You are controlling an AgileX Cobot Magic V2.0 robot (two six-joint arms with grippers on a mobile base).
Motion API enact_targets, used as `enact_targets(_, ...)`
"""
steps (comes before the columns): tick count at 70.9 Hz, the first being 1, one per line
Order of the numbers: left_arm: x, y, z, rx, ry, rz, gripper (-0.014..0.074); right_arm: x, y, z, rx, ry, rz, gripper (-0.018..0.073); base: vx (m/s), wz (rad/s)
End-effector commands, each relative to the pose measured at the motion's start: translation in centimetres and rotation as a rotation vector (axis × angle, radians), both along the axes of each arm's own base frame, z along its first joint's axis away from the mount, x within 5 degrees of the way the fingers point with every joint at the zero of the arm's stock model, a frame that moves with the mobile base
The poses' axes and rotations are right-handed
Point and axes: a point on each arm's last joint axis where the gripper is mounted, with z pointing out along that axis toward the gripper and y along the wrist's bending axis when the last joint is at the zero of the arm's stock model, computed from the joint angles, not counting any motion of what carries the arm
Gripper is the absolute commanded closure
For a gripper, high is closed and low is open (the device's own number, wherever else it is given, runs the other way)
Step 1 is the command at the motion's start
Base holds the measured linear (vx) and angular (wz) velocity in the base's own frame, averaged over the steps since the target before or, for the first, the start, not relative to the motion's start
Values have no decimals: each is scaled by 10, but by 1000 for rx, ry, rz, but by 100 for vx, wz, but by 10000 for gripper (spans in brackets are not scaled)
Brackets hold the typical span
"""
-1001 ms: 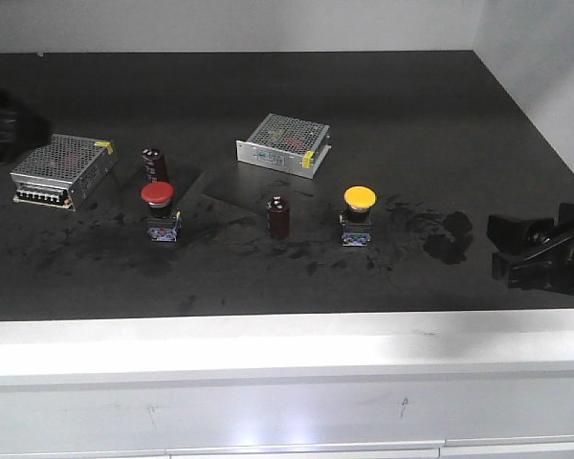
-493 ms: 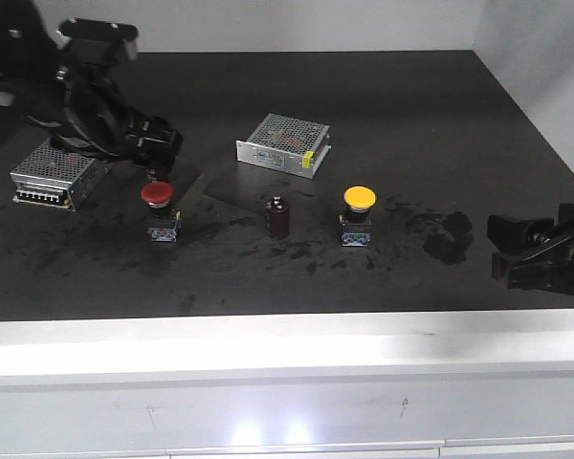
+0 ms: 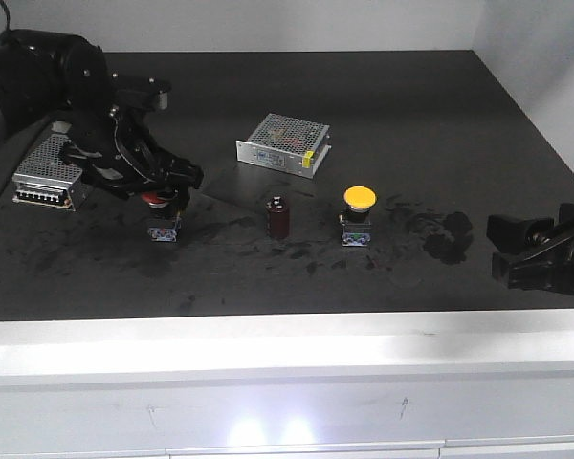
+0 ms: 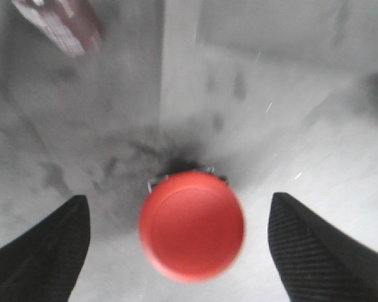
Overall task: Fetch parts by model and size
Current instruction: 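Close the left gripper on the red button and lift it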
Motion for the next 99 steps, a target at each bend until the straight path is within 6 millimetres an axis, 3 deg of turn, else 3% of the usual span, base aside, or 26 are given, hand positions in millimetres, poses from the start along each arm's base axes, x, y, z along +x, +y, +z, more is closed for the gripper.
enact_targets(1,-4,-2,29,-36,-92,7,85,3,2,18,17,-108,19,55,0,0)
enact_targets(8,-3,-2,30,-38,-97,7,184,3,2,18,17,-108,19,55,0,0)
enact_targets(24,-5,-8,35,-103,-111,-11,608,3,2,18,16,-105,18,55,0,0)
enact_targets(41,-28,-5,83,-152,-282,-20,605,2,1,17,13,-95,16,55,0,0)
enact_targets(46,-44,0,103,-153,-353,-24,603,2,1,17,13,-95,16,55,0,0)
enact_targets(59,-97,21,131,-137,-498,-25,603,2,1,17,13,-95,16,55,0,0)
enact_targets(72,-157,40,135,-160,-594,-22,603,2,1,17,13,-95,16,55,0,0)
enact_targets(89,-236,65,123,-204,-738,-14,603,2,1,17,13,-95,16,55,0,0)
enact_targets(99,-279,79,106,-217,-781,-14,603,2,1,17,13,-95,16,55,0,0)
